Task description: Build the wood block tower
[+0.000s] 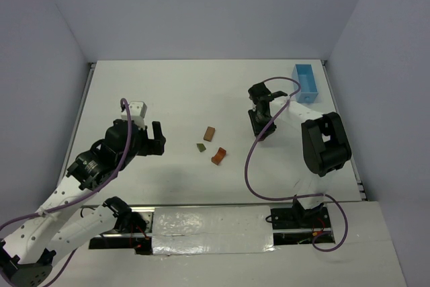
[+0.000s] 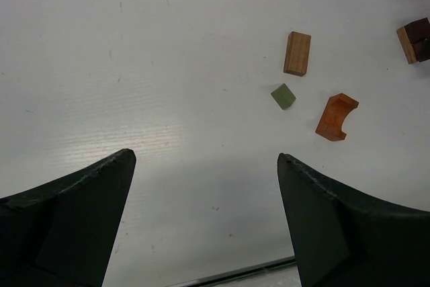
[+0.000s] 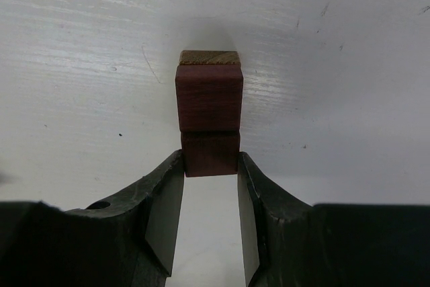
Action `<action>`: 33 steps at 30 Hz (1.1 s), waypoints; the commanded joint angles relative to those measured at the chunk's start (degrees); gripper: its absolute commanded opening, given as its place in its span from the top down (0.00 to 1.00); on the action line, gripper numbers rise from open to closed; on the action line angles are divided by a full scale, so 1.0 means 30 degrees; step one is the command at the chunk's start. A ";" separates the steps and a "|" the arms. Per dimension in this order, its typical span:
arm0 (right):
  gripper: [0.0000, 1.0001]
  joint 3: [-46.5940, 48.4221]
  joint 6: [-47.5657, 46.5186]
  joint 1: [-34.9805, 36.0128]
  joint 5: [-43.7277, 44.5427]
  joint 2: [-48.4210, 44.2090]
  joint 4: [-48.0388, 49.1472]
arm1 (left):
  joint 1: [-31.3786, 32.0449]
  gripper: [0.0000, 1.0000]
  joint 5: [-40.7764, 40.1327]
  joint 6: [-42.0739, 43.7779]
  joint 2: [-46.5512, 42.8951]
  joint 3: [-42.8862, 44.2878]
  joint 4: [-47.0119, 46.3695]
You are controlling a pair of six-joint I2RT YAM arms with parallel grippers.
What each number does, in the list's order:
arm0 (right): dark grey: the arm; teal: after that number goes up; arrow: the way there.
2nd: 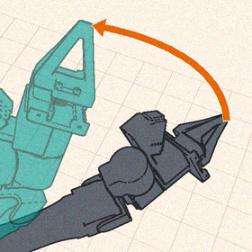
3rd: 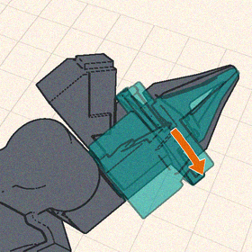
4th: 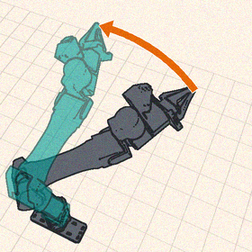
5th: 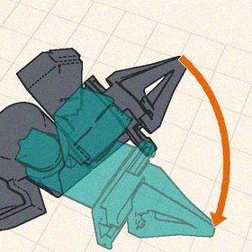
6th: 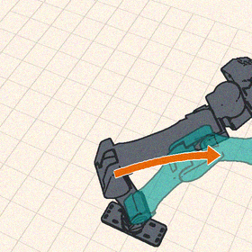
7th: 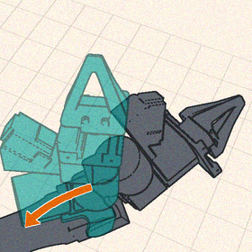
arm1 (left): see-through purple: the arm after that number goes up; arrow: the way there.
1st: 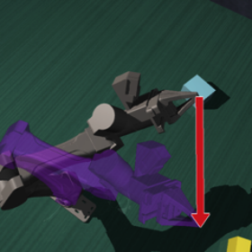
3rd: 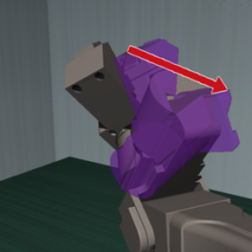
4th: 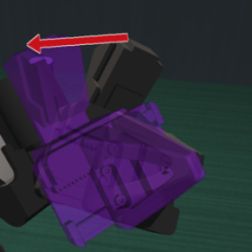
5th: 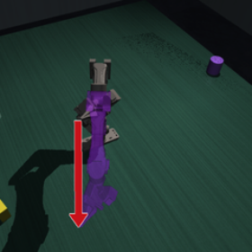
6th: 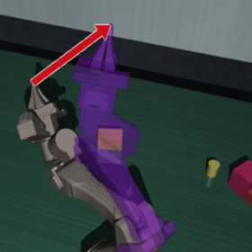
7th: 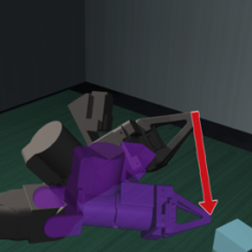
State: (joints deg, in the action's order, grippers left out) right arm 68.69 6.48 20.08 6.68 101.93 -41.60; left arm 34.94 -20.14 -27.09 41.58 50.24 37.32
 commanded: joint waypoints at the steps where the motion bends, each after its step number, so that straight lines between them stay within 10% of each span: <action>1: 0.63 0.0777 -0.0168 -0.0071 0.0206 0.0184 0.0099 | 0.0073 0.01 0.0239 0.0359 0.0113 -0.0018 -0.0721; 33: 0.50 0.0631 -0.0402 -0.0041 -0.0322 0.0125 0.0069 | 0.0043 0.01 0.0386 0.0446 0.0231 -0.0047 -0.0721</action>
State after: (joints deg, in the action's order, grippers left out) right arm 69.04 5.82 20.08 5.58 102.15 -41.60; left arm 34.94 -19.25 -26.96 42.24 50.24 37.28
